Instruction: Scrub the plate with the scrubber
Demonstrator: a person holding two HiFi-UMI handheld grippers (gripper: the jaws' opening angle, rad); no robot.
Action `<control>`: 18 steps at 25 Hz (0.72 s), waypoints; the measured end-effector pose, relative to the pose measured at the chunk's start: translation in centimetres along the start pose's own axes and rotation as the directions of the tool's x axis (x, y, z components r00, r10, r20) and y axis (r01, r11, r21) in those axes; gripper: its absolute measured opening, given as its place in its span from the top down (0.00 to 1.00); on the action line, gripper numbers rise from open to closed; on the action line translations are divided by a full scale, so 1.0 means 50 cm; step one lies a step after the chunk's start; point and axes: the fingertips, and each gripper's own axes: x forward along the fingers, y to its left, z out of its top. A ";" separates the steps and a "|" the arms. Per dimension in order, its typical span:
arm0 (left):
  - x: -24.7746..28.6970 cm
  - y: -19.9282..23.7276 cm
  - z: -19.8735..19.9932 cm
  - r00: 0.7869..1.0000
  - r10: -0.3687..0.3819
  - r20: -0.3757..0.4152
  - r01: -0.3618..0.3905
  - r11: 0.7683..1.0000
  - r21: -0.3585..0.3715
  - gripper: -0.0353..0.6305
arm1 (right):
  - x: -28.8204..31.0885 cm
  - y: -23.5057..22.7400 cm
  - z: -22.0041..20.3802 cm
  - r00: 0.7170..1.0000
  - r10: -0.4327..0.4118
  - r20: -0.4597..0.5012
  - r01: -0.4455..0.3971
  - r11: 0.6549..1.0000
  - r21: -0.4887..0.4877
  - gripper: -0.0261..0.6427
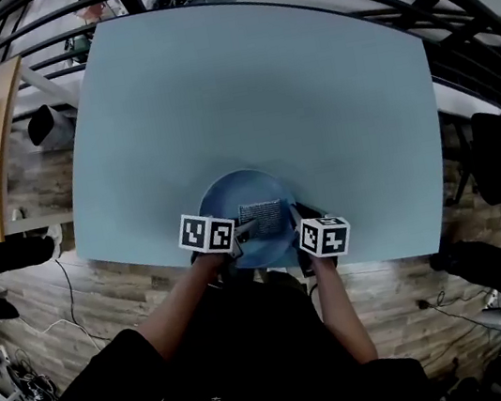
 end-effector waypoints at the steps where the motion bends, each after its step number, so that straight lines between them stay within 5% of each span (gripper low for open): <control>1: 0.002 0.000 0.002 1.000 0.002 -0.002 -0.002 1.000 0.001 0.81 | 0.001 0.000 0.001 1.000 -0.001 0.000 0.001 1.000 0.002 0.91; 18: -0.026 0.037 0.075 0.995 0.078 0.063 -0.078 0.997 -0.002 0.81 | 0.002 0.001 0.005 1.000 -0.023 0.013 0.023 1.000 0.013 0.93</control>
